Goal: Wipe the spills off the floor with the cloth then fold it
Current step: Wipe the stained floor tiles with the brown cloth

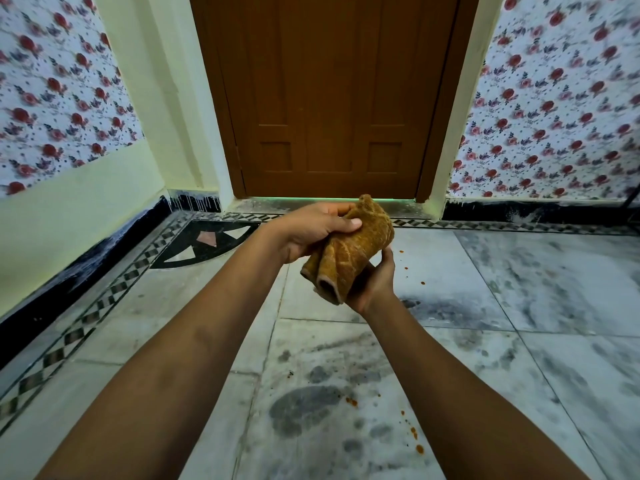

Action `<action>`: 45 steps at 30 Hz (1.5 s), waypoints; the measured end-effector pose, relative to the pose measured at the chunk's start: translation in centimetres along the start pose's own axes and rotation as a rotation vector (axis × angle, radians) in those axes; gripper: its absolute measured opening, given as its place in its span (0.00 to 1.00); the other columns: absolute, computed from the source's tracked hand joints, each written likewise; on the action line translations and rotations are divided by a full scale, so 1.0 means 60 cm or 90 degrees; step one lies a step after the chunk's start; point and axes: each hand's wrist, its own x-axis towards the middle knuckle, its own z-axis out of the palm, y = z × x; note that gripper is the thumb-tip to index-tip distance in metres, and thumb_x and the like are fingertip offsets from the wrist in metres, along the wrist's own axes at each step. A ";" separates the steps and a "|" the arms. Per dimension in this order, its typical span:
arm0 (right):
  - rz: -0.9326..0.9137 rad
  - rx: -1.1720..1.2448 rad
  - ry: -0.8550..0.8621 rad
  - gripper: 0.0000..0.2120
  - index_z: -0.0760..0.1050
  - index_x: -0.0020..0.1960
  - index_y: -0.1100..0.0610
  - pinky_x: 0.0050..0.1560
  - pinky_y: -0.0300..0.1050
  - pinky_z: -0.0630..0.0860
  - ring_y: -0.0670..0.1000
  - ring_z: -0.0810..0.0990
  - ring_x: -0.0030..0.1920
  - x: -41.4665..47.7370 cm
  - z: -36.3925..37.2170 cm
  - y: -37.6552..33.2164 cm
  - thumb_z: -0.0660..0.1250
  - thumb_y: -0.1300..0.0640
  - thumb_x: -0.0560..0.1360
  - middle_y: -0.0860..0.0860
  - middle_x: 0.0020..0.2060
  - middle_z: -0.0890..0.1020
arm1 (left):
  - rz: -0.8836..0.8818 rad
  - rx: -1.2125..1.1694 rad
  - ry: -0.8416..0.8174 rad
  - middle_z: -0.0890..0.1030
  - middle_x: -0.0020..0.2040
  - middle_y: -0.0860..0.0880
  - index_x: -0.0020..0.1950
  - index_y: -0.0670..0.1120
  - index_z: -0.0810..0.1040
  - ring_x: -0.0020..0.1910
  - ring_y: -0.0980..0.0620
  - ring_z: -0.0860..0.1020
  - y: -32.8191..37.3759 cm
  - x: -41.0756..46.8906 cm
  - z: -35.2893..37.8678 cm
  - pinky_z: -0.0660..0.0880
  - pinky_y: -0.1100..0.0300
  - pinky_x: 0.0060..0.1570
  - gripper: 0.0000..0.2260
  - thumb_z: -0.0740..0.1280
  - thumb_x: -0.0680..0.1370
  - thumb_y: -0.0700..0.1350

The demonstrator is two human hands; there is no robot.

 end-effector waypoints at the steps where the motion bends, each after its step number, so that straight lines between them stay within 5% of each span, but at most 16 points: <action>1: -0.001 -0.001 -0.013 0.41 0.69 0.68 0.53 0.64 0.68 0.65 0.65 0.72 0.64 0.002 -0.001 0.002 0.55 0.26 0.66 0.60 0.65 0.73 | -0.008 0.000 -0.002 0.80 0.49 0.48 0.57 0.51 0.75 0.47 0.51 0.80 -0.002 -0.001 -0.001 0.78 0.59 0.46 0.08 0.62 0.80 0.42; 6: -0.038 -0.031 -0.059 0.37 0.72 0.63 0.54 0.59 0.59 0.73 0.62 0.76 0.59 -0.010 -0.001 0.000 0.49 0.27 0.71 0.60 0.60 0.77 | 0.003 0.082 0.156 0.79 0.49 0.48 0.65 0.49 0.73 0.46 0.49 0.78 -0.012 0.007 -0.015 0.76 0.57 0.46 0.13 0.61 0.81 0.44; 11: -0.027 -0.125 -0.133 0.35 0.74 0.62 0.56 0.59 0.60 0.74 0.61 0.77 0.59 -0.022 -0.001 -0.013 0.59 0.30 0.68 0.60 0.58 0.79 | 0.037 0.146 0.340 0.77 0.60 0.45 0.66 0.46 0.74 0.56 0.47 0.75 -0.057 0.025 -0.038 0.71 0.55 0.53 0.14 0.62 0.80 0.43; 15: -0.044 -0.213 -0.117 0.23 0.75 0.61 0.55 0.61 0.61 0.72 0.60 0.78 0.58 -0.024 -0.012 -0.013 0.66 0.43 0.71 0.59 0.55 0.81 | -0.009 0.056 0.275 0.78 0.59 0.46 0.63 0.46 0.76 0.57 0.47 0.75 -0.083 0.037 -0.037 0.71 0.52 0.54 0.15 0.67 0.77 0.46; 20: -0.075 -0.211 -0.019 0.11 0.77 0.53 0.55 0.53 0.55 0.75 0.60 0.79 0.50 -0.031 -0.033 -0.034 0.62 0.50 0.76 0.58 0.48 0.82 | -0.082 -0.054 0.135 0.76 0.62 0.46 0.67 0.50 0.70 0.60 0.46 0.75 -0.113 0.047 -0.026 0.72 0.47 0.61 0.24 0.70 0.73 0.54; 24: -0.032 -0.308 0.004 0.15 0.77 0.55 0.56 0.51 0.53 0.76 0.59 0.79 0.48 -0.026 -0.046 -0.053 0.63 0.47 0.75 0.58 0.47 0.82 | -0.142 -0.161 -0.007 0.82 0.55 0.46 0.62 0.50 0.72 0.53 0.46 0.81 -0.174 0.048 -0.003 0.80 0.52 0.49 0.41 0.80 0.53 0.60; 28: -0.037 -0.527 0.137 0.25 0.73 0.61 0.61 0.52 0.54 0.77 0.58 0.79 0.53 0.001 -0.088 -0.037 0.71 0.47 0.71 0.58 0.55 0.80 | -0.243 -0.131 0.067 0.82 0.54 0.44 0.62 0.44 0.73 0.52 0.45 0.81 -0.231 0.054 0.010 0.79 0.51 0.49 0.32 0.77 0.64 0.56; 31: -0.035 -0.575 0.170 0.20 0.77 0.49 0.62 0.49 0.56 0.80 0.60 0.81 0.50 0.012 -0.124 -0.002 0.74 0.47 0.68 0.62 0.52 0.81 | -0.323 -0.133 0.123 0.83 0.52 0.42 0.59 0.45 0.74 0.49 0.44 0.82 -0.263 0.055 0.011 0.80 0.53 0.44 0.25 0.74 0.67 0.54; 35: -0.016 -0.595 0.213 0.15 0.76 0.46 0.62 0.45 0.50 0.79 0.58 0.81 0.41 0.033 -0.156 0.035 0.67 0.48 0.75 0.58 0.40 0.81 | -0.348 -0.149 0.178 0.83 0.50 0.42 0.61 0.46 0.72 0.47 0.44 0.82 -0.275 0.054 0.011 0.79 0.54 0.40 0.19 0.71 0.73 0.50; 38: 0.011 -0.732 0.235 0.19 0.79 0.48 0.66 0.50 0.51 0.77 0.59 0.81 0.44 0.048 -0.186 0.052 0.62 0.49 0.77 0.58 0.41 0.83 | -0.332 -0.149 0.246 0.80 0.54 0.41 0.64 0.49 0.67 0.48 0.43 0.81 -0.283 0.045 -0.013 0.80 0.52 0.42 0.18 0.68 0.76 0.46; 42: -0.004 -0.973 0.233 0.20 0.71 0.31 0.58 0.52 0.45 0.73 0.56 0.76 0.43 0.067 -0.215 0.055 0.60 0.49 0.78 0.54 0.32 0.75 | -0.353 -0.092 0.366 0.76 0.55 0.40 0.67 0.46 0.64 0.46 0.42 0.78 -0.303 0.037 -0.057 0.77 0.52 0.40 0.20 0.65 0.77 0.41; 45: -0.046 -1.028 0.241 0.15 0.76 0.54 0.59 0.60 0.48 0.69 0.59 0.75 0.60 0.086 -0.236 0.048 0.59 0.49 0.79 0.59 0.52 0.79 | -0.342 -0.081 0.411 0.74 0.55 0.40 0.67 0.45 0.65 0.42 0.43 0.76 -0.317 0.051 -0.071 0.74 0.52 0.39 0.18 0.62 0.78 0.39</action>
